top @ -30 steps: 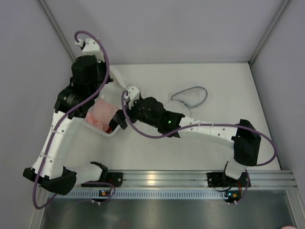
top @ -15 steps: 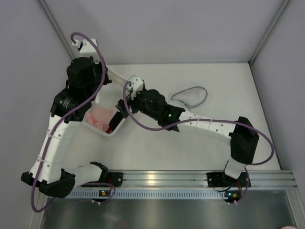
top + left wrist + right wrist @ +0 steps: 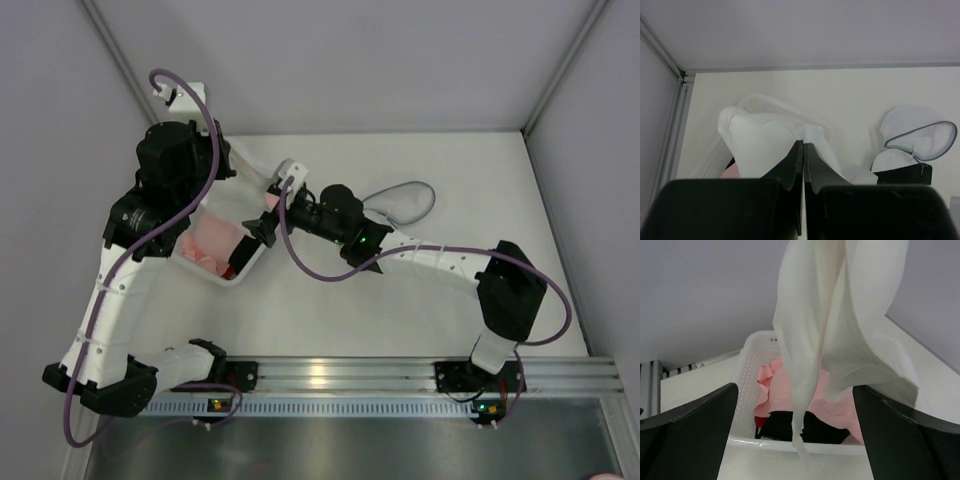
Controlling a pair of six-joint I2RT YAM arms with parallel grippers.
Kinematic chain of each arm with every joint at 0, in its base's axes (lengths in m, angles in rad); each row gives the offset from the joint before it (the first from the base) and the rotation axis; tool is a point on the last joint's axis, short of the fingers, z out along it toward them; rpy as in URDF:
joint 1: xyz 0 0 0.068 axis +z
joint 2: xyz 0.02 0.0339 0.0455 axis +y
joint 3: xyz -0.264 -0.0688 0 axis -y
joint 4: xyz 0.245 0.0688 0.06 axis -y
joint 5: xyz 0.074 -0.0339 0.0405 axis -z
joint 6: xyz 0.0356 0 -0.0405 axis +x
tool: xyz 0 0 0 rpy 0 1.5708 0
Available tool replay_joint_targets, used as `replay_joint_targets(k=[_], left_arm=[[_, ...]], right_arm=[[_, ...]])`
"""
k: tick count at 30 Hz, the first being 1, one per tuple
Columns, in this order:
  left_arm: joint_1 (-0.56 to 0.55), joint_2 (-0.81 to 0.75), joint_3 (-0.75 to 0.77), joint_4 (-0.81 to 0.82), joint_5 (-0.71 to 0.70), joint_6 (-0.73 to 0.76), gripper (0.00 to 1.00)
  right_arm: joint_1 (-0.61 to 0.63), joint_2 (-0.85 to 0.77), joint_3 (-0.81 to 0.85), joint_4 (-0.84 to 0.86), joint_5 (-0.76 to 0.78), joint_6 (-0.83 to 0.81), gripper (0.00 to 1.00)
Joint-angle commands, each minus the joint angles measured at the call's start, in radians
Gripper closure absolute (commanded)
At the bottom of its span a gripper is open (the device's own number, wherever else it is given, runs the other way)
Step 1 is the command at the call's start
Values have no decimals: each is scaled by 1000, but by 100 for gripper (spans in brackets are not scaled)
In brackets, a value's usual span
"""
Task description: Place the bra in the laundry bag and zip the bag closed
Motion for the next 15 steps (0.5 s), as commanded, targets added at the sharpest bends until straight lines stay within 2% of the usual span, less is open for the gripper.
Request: replay_joint_targets(k=[1, 15], left_arm=[[-1, -21, -1, 29, 22, -1, 100], [-3, -13, -11, 31, 49, -20, 100]], right_arm=[[-51, -69, -22, 224, -172, 81, 1], [-54, 48, 223, 151, -182, 114, 1]])
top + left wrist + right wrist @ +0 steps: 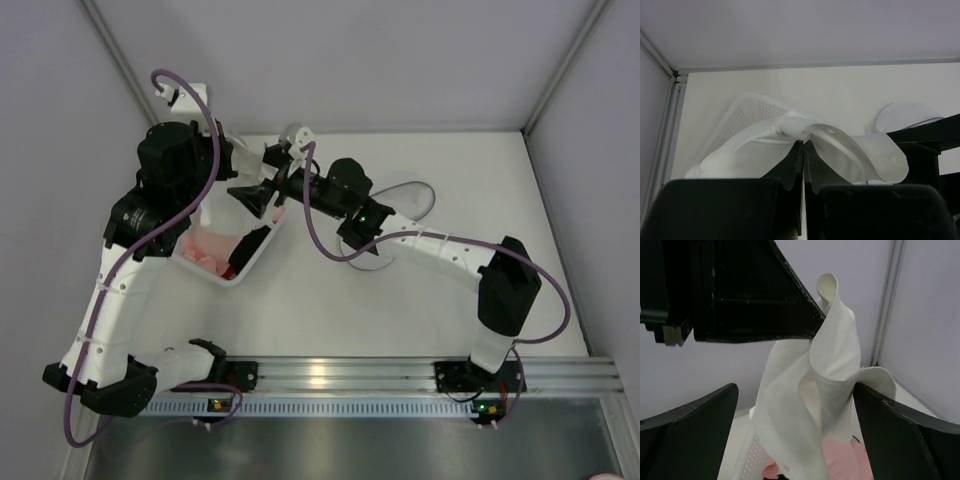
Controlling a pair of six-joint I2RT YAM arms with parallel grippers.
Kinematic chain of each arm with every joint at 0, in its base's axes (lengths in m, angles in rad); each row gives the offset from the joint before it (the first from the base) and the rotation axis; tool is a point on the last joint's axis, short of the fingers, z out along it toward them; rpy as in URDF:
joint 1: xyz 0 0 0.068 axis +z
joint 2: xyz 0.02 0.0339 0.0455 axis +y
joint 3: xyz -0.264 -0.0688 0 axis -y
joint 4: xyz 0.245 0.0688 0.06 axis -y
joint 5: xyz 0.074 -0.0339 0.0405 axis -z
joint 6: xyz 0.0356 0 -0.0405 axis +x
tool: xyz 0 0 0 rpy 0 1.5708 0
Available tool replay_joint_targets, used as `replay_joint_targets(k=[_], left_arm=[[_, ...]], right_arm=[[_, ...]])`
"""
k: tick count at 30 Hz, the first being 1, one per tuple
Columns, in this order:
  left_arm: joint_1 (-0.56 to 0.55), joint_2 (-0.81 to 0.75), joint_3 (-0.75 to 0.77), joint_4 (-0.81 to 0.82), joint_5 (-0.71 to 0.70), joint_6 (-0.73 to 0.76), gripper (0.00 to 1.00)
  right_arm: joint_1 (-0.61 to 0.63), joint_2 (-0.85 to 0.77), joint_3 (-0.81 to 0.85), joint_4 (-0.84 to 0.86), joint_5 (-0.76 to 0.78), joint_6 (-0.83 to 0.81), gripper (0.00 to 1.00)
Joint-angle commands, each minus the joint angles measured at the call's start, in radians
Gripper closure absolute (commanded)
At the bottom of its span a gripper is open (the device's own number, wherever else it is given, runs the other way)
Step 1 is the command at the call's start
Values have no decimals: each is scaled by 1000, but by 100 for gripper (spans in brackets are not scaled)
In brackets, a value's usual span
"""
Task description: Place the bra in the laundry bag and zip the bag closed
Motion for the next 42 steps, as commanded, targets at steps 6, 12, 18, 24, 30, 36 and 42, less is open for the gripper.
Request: replay_joint_targets(k=[6, 12, 18, 24, 30, 36, 42], left_arm=[[-1, -24, -3, 32, 16, -24, 100], [-1, -55, 2, 32, 20, -18, 100], [-1, -64, 6, 34, 37, -18, 100], [0, -69, 8, 34, 46, -18, 100], [0, -44, 0, 34, 22, -13, 100], [-1, -38, 2, 40, 32, -28, 100], [0, -43, 5, 44, 19, -41, 100]], right_arm=[[5, 92, 162, -52, -132, -18, 1], [5, 111, 127, -56, -98, -23, 1], [2, 69, 22, 92, -210, 22, 1], [5, 32, -36, 198, -270, 63, 9], [5, -7, -91, 295, -307, 112, 34], [8, -34, -111, 340, -295, 146, 40], [9, -21, -88, 272, -204, 145, 20]])
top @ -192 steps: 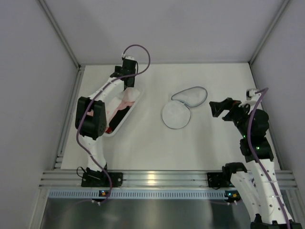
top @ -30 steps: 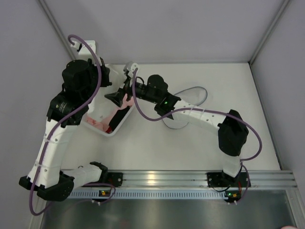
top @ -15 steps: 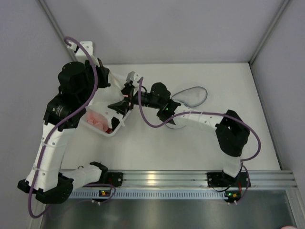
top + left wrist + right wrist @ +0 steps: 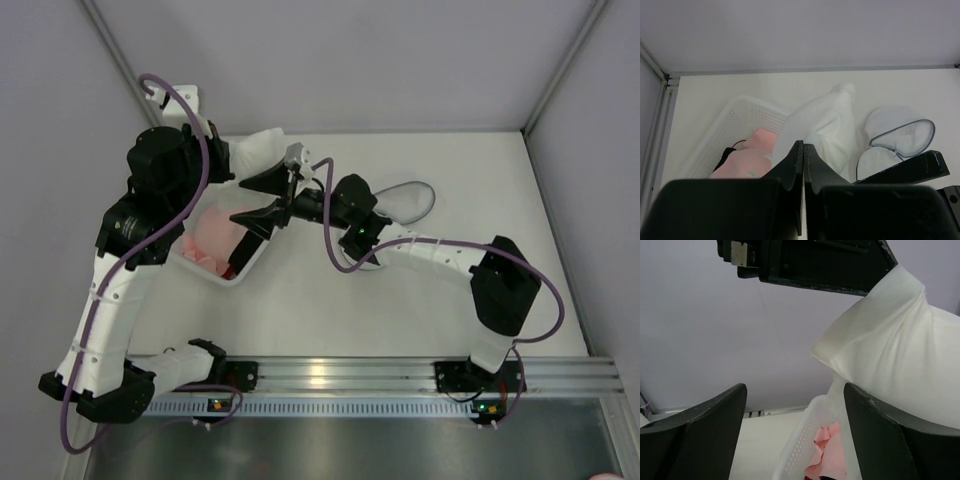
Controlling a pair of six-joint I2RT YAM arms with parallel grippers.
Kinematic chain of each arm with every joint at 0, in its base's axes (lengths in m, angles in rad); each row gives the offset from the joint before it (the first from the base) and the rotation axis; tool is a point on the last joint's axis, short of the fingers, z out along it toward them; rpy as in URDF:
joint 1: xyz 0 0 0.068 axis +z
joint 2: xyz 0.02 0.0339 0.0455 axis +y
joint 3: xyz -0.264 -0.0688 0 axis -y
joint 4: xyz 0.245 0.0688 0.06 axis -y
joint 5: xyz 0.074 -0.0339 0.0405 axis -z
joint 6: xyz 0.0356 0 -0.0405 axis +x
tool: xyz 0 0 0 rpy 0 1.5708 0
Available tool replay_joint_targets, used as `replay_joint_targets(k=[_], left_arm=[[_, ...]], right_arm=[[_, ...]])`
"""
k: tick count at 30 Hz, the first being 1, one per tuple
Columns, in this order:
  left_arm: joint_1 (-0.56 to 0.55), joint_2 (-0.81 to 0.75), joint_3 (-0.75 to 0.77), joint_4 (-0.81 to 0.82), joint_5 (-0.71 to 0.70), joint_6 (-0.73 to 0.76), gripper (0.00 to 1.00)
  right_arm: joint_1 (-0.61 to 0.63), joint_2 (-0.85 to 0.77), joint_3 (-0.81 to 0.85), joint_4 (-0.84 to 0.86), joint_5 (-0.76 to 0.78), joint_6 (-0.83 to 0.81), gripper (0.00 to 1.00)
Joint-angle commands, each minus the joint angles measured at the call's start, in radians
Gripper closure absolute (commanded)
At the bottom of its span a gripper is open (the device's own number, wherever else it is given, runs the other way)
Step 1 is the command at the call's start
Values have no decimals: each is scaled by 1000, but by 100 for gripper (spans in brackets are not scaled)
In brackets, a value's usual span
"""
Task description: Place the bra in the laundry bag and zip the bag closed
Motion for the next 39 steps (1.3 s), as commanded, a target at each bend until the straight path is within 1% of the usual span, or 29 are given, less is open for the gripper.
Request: replay_joint_targets(k=[1, 3, 4, 6, 7, 8, 10, 11, 13, 15, 18, 19, 20, 23, 28, 32, 39], left_arm=[[-1, -8, 3, 44, -22, -13, 100], [0, -10, 2, 46, -44, -7, 100], [0, -11, -3, 44, -59, -3, 100], [-1, -11, -4, 44, -85, 5, 100], [0, -11, -7, 44, -98, 6, 100], [0, -8, -7, 44, -122, 10, 100], [0, -7, -7, 46, -136, 10, 100], [-1, -5, -9, 46, -138, 8, 100], [0, -1, -11, 44, -135, 10, 100], [0, 7, -6, 43, -119, 19, 100], [0, 16, 3, 41, -99, 37, 100], [0, 18, 5, 40, -89, 40, 100], [0, 18, 6, 40, -87, 40, 100], [-1, 16, 9, 38, -76, 37, 100], [0, 12, 14, 38, -64, 31, 100], [-1, 15, 12, 40, -56, 17, 100], [-1, 12, 16, 41, -50, -24, 100]], right_arm=[[8, -42, 28, 6, 61, 1, 20], [8, -62, 8, -33, 102, -21, 18], [8, -94, -6, -101, 116, -28, 16], [8, -136, -18, -183, 136, -50, 13], [8, -180, -41, -221, 141, -56, 10], [10, -205, -55, -276, 147, -65, 8], [10, -272, -87, -319, 165, -82, 5], [13, -292, -113, -333, 179, -94, 2], [15, -330, -127, -364, 237, -105, 1], [15, -331, -113, -393, 268, -139, 1], [18, -282, -34, -444, 276, -206, 1], [16, -244, 18, -474, 279, -219, 1], [18, -224, 45, -485, 280, -261, 1], [19, -148, 128, -505, 303, -321, 1], [19, -55, 229, -498, 343, -398, 1], [25, -15, 292, -485, 366, -467, 0], [58, 50, 344, -410, 447, -495, 1]])
